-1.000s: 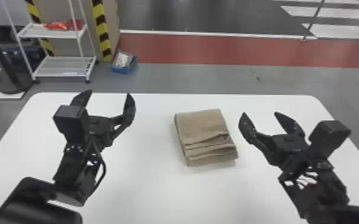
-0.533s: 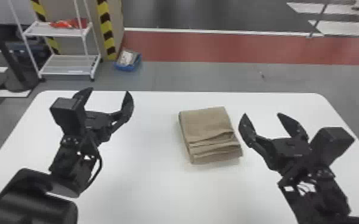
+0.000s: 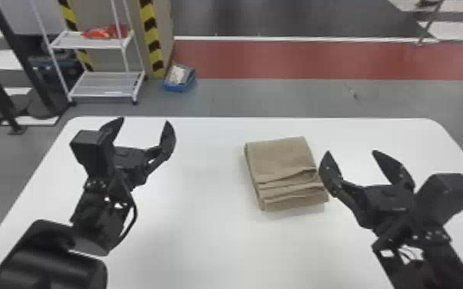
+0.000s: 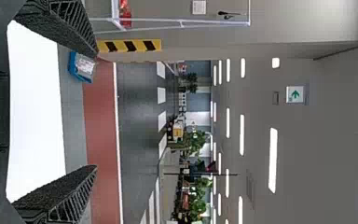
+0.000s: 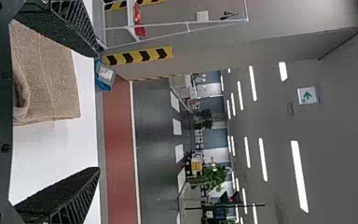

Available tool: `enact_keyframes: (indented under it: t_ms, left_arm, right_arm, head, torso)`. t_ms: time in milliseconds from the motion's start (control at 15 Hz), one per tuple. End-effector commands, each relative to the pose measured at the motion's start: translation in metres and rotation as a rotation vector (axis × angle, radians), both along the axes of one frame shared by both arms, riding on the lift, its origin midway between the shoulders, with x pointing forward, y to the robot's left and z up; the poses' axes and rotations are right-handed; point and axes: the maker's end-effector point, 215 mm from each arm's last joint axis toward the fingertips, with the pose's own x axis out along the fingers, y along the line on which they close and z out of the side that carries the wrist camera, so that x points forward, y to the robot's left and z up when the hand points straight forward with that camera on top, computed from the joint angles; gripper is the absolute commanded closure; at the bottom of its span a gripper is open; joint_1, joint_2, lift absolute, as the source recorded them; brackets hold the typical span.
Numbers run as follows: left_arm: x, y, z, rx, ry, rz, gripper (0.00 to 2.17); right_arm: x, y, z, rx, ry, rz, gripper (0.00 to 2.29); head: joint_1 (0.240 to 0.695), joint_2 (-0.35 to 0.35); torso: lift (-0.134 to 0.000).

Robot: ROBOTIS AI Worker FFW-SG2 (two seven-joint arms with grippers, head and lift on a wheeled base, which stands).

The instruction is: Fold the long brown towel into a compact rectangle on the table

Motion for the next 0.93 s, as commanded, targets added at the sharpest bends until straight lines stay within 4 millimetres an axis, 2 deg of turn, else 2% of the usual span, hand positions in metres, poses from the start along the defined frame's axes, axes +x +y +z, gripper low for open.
enact_keyframes:
  t_ms: [0, 467, 667, 867]
  left_arm:
    - [-0.003, 0.006, 0.001, -0.002, -0.001, 0.009, 0.03]
    - [-0.01, 0.011, -0.005, -0.001, 0.009, 0.016, 0.03]
    - [-0.012, 0.014, 0.003, -0.004, -0.004, 0.021, 0.03]
    - [-0.013, 0.016, 0.001, -0.004, -0.002, 0.024, 0.03]
  right_arm:
    - [-0.001, 0.0, 0.001, 0.005, 0.0, 0.0, 0.0]
    - [0.001, -0.001, 0.003, 0.023, -0.001, 0.0, 0.0]
    - [0.002, -0.004, 0.003, 0.04, 0.0, -0.004, 0.0]
    - [0.001, -0.004, 0.003, 0.041, 0.003, -0.003, 0.0]
  head:
    - [0.695, 0.009]
    - [0.695, 0.021]
    - [0.695, 0.023]
    - [0.695, 0.023]
  torso:
    - [-0.124]
    - [-0.124]
    - [-0.124]
    - [-0.124]
